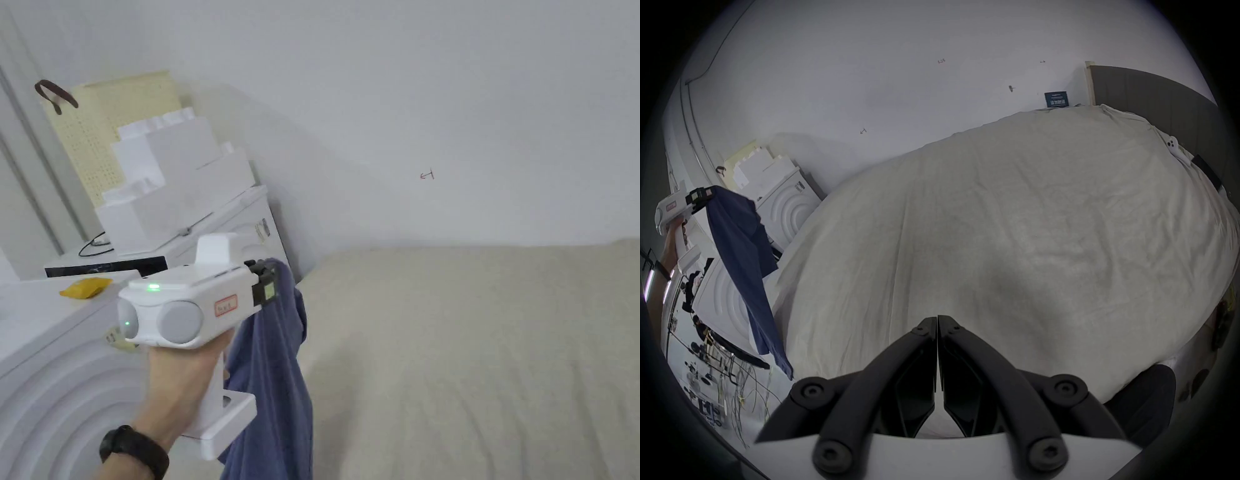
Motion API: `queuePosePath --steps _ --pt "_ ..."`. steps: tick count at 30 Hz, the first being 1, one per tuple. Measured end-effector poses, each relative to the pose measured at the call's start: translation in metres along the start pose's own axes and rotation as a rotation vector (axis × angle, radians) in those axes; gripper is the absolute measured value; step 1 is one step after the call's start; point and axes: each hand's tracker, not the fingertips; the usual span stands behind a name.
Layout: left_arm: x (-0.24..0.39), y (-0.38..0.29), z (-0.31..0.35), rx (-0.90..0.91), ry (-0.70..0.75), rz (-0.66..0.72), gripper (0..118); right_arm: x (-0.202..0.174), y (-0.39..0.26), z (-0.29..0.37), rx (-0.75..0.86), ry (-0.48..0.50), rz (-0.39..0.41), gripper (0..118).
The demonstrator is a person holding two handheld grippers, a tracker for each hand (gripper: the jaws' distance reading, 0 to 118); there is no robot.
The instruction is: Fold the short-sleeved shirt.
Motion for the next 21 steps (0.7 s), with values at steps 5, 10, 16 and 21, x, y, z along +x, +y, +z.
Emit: queuePosePath --steps 5,10,16,21 --pt "0.162 -0.062 -0.073 -0.068 -0.270 0.025 0 0.027 -0.003 0.012 0.017 -0.044 -0.048 1" --pt "0.378 -0.132 -0.112 -0.221 -0.642 0.036 0 0.072 -0.003 0.035 0.070 -0.131 -0.144 1" --pt "0.574 -0.225 -0.057 -0.421 -0.955 -0.022 0 0.122 -0.013 0.065 0.097 -0.285 -0.212 1" --pt "0.618 -0.269 0.017 -0.495 -1.116 -0.165 0 0.150 -0.019 0.077 0.119 -0.313 -0.278 1"
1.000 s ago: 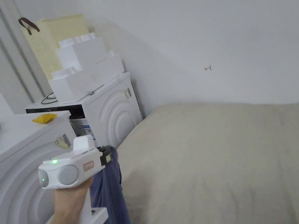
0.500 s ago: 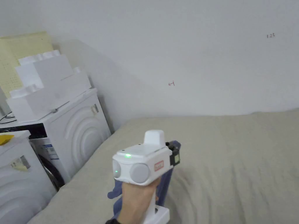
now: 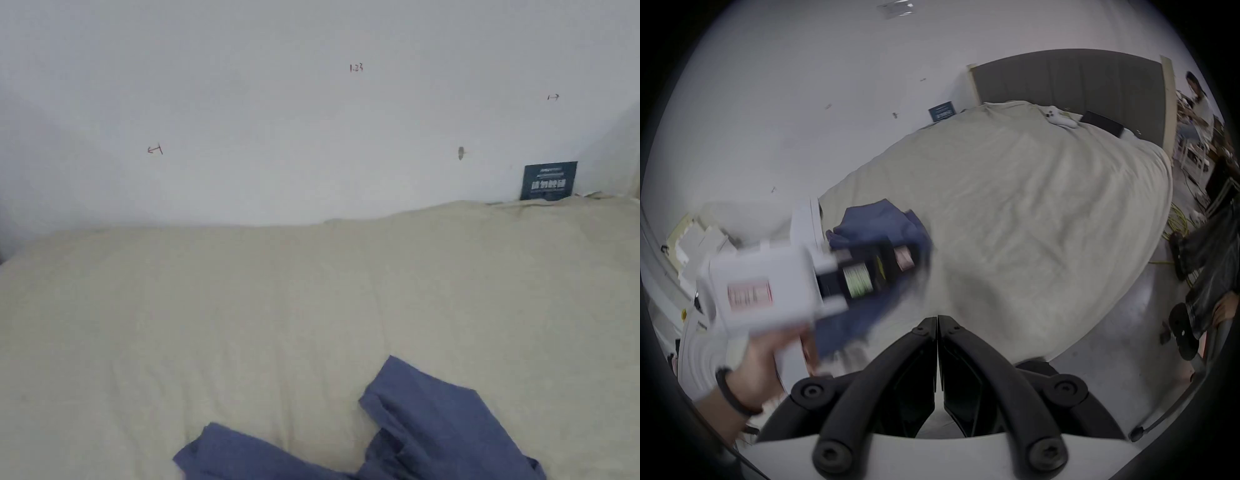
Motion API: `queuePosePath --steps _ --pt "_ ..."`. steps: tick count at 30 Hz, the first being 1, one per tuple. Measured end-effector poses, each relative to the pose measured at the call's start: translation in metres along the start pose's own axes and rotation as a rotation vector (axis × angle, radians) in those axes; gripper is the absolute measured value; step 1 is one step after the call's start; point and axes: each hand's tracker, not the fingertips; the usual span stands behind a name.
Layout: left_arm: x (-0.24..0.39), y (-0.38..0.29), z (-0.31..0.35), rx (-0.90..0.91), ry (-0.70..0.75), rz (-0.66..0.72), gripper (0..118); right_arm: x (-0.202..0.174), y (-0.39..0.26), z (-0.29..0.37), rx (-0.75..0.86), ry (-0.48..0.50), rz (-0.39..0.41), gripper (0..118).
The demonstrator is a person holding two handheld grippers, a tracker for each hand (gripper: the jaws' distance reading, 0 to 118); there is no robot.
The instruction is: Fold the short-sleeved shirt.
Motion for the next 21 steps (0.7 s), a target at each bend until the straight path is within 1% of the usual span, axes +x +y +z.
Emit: queuePosePath --steps 2,3,4,5,6,7,8,9,10,12,14,15,17,18,19,21 --pt "0.013 -0.016 -0.002 -0.006 0.027 -0.001 1 0.006 0.001 -0.001 0.001 -0.005 -0.006 1" --pt "0.013 -0.022 -0.003 -0.009 0.040 0.010 11 0.007 0.001 0.000 0.003 -0.012 -0.005 1" --pt "0.007 -0.023 0.002 -0.001 0.061 0.030 25 0.006 0.001 0.001 0.008 -0.013 0.004 1" --pt "0.001 -0.024 0.007 0.012 0.084 0.073 25 0.005 0.002 0.002 0.013 -0.011 0.017 1" --pt "-0.006 -0.025 0.015 0.016 0.073 0.100 33 0.002 0.003 0.004 0.019 -0.009 0.031 1" --pt "-0.016 -0.025 0.028 0.035 0.086 0.128 61 -0.002 0.004 0.005 0.026 -0.001 0.052 1" --pt "-0.029 -0.018 0.045 0.056 0.128 0.150 87 -0.006 0.006 0.007 0.040 0.014 0.074 1" --pt "-0.038 -0.016 0.068 0.108 0.155 0.154 102 -0.011 0.007 0.007 0.051 0.029 0.090 1" --pt "-0.048 -0.014 0.098 0.177 0.184 0.165 104 -0.018 0.010 0.006 0.056 0.043 0.115 1" --pt "-0.066 -0.012 0.159 0.261 0.254 0.202 103 -0.035 0.016 0.006 0.076 0.091 0.190 1" --pt "-0.079 -0.018 0.230 0.339 0.389 0.236 104 -0.057 0.023 0.005 0.096 0.133 0.262 1" --pt "-0.082 -0.026 0.261 0.402 0.422 0.240 104 -0.068 0.025 0.006 0.105 0.162 0.287 1" --pt "-0.087 -0.033 0.326 0.434 0.544 0.280 104 -0.089 0.030 0.008 0.120 0.215 0.320 1" --pt "-0.083 -0.044 0.345 0.479 0.624 0.291 104 -0.098 0.032 0.010 0.120 0.240 0.342 1" --pt "-0.081 -0.055 0.368 0.506 0.670 0.296 104 -0.108 0.033 0.011 0.126 0.266 0.365 1" --pt "-0.072 -0.074 0.402 0.521 0.729 0.318 104 -0.122 0.033 0.016 0.136 0.290 0.392 1"
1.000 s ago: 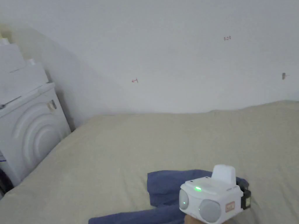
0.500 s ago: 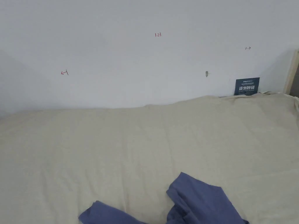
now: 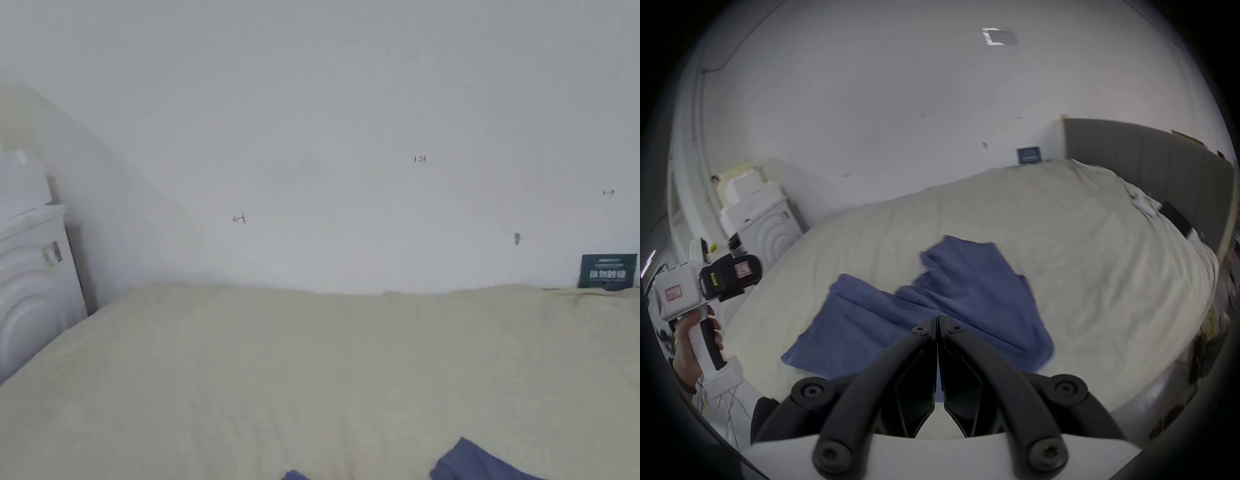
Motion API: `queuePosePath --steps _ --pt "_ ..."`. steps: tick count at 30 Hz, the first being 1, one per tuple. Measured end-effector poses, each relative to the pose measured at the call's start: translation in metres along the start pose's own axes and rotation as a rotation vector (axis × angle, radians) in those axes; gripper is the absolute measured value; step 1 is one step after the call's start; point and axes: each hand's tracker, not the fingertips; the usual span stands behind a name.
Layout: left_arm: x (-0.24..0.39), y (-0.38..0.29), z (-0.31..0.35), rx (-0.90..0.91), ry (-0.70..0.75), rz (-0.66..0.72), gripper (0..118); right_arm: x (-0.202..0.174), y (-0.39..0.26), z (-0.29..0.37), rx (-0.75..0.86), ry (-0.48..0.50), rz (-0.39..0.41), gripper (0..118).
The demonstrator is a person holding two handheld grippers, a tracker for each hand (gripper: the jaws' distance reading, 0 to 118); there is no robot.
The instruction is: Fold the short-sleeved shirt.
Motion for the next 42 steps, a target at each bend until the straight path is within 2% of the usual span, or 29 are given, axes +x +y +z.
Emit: queuePosePath --steps 3,5,9,13,15,17,18,42 --pt "-0.014 -0.004 0.042 0.058 0.068 0.025 102 -0.018 0.004 0.001 0.011 0.033 0.043 1" --pt "-0.014 -0.009 0.062 0.067 0.127 0.006 94 -0.028 0.003 0.004 0.025 0.048 0.074 1" --pt "-0.011 -0.027 0.079 0.052 0.178 -0.046 67 -0.037 -0.004 0.011 0.024 0.059 0.086 1" --pt "-0.002 -0.043 0.086 0.025 0.138 -0.033 27 -0.036 -0.014 0.018 0.014 0.059 0.067 1" --pt "0.002 -0.051 0.087 -0.002 0.107 -0.008 24 -0.033 -0.018 0.021 0.007 0.050 0.059 1" --pt "0.005 -0.058 0.087 -0.016 0.100 0.009 5 -0.030 -0.022 0.025 0.002 0.044 0.051 1" --pt "0.006 -0.060 0.087 -0.019 0.103 0.009 0 -0.029 -0.022 0.026 0.000 0.038 0.047 1" --pt "0.013 -0.058 0.067 -0.097 0.118 -0.030 0 -0.024 -0.029 0.018 -0.028 0.027 0.014 1"
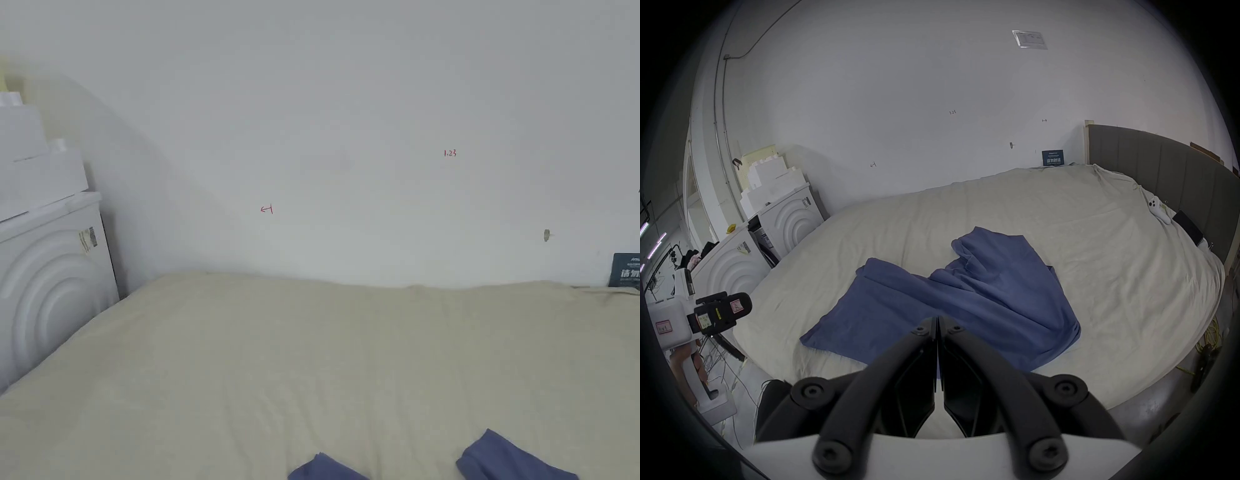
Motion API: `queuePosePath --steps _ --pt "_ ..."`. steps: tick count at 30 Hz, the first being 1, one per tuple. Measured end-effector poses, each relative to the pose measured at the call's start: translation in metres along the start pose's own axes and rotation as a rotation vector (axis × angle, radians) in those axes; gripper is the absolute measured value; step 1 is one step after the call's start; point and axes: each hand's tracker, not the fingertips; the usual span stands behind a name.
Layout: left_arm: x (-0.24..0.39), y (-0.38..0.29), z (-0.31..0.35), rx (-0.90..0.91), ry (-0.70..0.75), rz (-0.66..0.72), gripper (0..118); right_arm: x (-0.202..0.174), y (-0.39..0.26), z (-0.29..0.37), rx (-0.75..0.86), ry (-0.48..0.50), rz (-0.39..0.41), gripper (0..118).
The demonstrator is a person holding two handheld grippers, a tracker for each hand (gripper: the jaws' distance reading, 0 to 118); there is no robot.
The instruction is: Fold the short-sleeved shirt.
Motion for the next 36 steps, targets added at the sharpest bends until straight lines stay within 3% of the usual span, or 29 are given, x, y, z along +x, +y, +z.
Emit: queuePosePath --steps 4,6,13,14,20,28,30,34,36 --pt "-0.004 0.007 -0.020 -0.019 -0.004 0.022 1 0.002 0.000 -0.001 -0.008 0.001 -0.007 1" --pt "-0.001 0.020 -0.040 -0.021 -0.007 -0.006 10 0.004 -0.001 -0.003 -0.012 0.000 -0.008 1" --pt "-0.005 0.076 -0.178 -0.187 -0.038 -0.077 96 0.019 -0.010 -0.013 -0.050 -0.026 -0.045 1" --pt "-0.005 0.082 -0.204 -0.236 -0.043 -0.096 99 0.022 -0.011 -0.015 -0.062 -0.033 -0.049 1" --pt "0.004 0.085 -0.323 -0.482 0.006 -0.166 99 0.046 -0.020 -0.028 -0.123 -0.091 -0.091 1" --pt "0.015 0.063 -0.372 -0.619 0.017 -0.125 102 0.078 -0.028 -0.041 -0.192 -0.159 -0.170 1" --pt "0.018 0.064 -0.371 -0.583 0.027 -0.159 101 0.082 -0.030 -0.043 -0.202 -0.173 -0.171 1" --pt "0.017 0.071 -0.367 -0.591 0.018 -0.191 88 0.085 -0.035 -0.049 -0.218 -0.178 -0.180 1" --pt "0.026 0.075 -0.356 -0.553 -0.006 -0.251 62 0.084 -0.036 -0.050 -0.219 -0.172 -0.186 1"
